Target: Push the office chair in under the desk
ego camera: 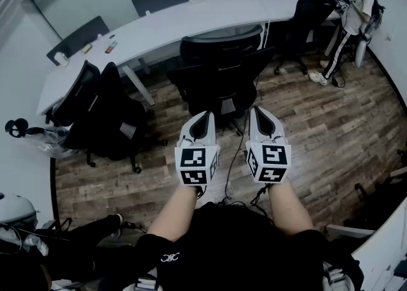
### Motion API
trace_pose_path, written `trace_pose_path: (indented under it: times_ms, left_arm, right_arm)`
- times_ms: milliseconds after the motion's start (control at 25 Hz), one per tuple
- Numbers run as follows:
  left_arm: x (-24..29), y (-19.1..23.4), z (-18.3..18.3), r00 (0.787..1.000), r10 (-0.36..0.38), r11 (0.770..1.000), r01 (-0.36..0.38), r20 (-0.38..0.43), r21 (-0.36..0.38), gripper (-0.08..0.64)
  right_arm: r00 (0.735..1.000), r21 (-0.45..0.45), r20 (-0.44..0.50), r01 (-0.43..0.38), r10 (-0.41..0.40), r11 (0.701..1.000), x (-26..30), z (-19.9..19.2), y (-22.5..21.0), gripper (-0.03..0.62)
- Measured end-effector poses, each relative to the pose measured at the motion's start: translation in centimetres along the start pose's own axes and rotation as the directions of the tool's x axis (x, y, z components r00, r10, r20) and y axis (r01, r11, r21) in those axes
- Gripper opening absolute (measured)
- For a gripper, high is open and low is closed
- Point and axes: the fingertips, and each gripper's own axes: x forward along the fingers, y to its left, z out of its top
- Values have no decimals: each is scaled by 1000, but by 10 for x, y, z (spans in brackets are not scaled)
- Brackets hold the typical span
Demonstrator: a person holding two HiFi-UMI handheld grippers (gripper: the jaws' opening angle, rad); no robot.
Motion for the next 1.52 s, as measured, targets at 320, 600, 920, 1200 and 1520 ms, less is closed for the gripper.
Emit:
trace_pose_path:
  times_ms: [320,600,920,1200,1520]
  left_arm:
    - [8,15,0,1000,-14,1000,14,-7,-6,8]
    - [19,32,2,999,-54,998,54,-5,-8,8]
    - [39,61,4,989,-145,988,146,12,-46,8]
    - [54,85,-4,970,-242,969,242,-6,-50,8]
    - [68,105,-11,963,-271,962,270,-14,-45,8]
  right_arm:
    - [1000,-17,-7,-21,21,1000,16,-1,16,8]
    - [1000,-113,-3,11,-11,994,33,3,32,8]
    - [995,-113,-19,96,-99,989,55,6,44,9]
    - [980,-126,-52,186,-193,975,71,0,54,9]
    - [971,-150,-75,214,-227,965,90,-7,60,9]
